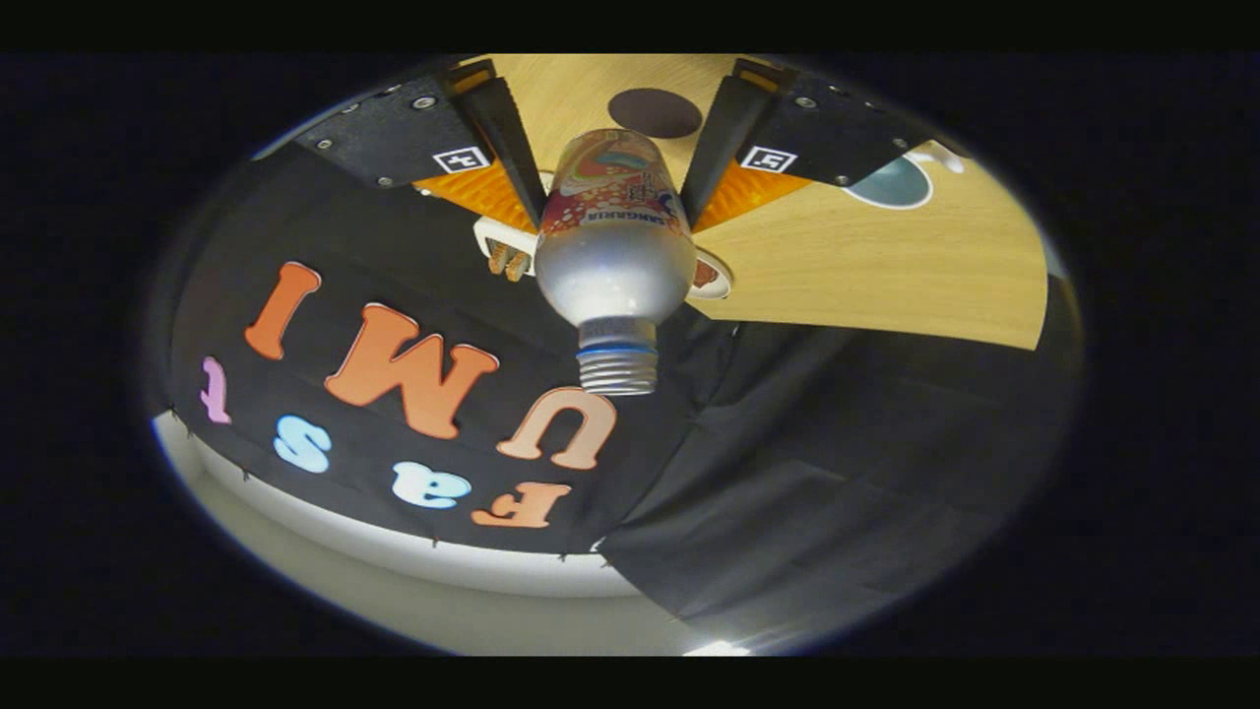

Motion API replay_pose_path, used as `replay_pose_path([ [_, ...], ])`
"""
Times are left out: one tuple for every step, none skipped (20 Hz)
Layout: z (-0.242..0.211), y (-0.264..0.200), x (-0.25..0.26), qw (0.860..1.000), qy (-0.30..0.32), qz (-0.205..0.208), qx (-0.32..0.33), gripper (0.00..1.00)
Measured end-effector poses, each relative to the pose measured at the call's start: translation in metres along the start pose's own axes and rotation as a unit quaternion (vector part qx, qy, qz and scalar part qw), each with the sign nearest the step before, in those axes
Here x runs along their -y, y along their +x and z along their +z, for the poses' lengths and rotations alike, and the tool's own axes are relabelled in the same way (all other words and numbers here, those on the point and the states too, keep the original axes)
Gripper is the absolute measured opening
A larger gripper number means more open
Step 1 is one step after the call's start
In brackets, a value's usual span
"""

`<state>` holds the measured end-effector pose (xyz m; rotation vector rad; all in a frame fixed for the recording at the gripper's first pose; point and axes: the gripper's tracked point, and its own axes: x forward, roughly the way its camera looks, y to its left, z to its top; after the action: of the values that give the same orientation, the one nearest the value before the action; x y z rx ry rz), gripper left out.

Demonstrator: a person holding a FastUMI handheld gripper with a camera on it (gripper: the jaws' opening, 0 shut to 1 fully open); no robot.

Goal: Take the bottle from table, then pour the juice into the cup, finally place the bottle on the coaster

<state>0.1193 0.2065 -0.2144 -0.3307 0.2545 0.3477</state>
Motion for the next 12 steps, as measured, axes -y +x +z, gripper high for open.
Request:
replay_pose_path([
  [-0.006,0.005,0.003,1.000,0.028,-0.003,-0.004,0.77],
  [-0.012,0.010,0.006,0.998,0.055,-0.006,-0.011,0.77],
  [-0.021,0.013,0.008,0.997,0.078,-0.009,-0.019,0.78],
  [-0.029,0.015,0.009,0.995,0.097,-0.012,-0.027,0.78],
  [-0.037,0.017,0.013,0.993,0.111,-0.020,-0.036,0.78],
  [-0.046,0.020,0.015,0.991,0.120,-0.025,-0.045,0.77],
  [-0.056,0.022,0.017,0.990,0.128,-0.030,-0.054,0.77],
  [-0.067,0.026,0.020,0.988,0.138,-0.031,-0.063,0.77],
  [-0.077,0.028,0.020,0.986,0.150,-0.030,-0.071,0.77],
  [-0.085,0.032,0.018,0.983,0.163,-0.029,-0.080,0.77],
  [-0.094,0.034,0.017,0.981,0.168,-0.028,-0.089,0.77],
  [-0.103,0.033,0.017,0.980,0.169,-0.032,-0.098,0.78],
])
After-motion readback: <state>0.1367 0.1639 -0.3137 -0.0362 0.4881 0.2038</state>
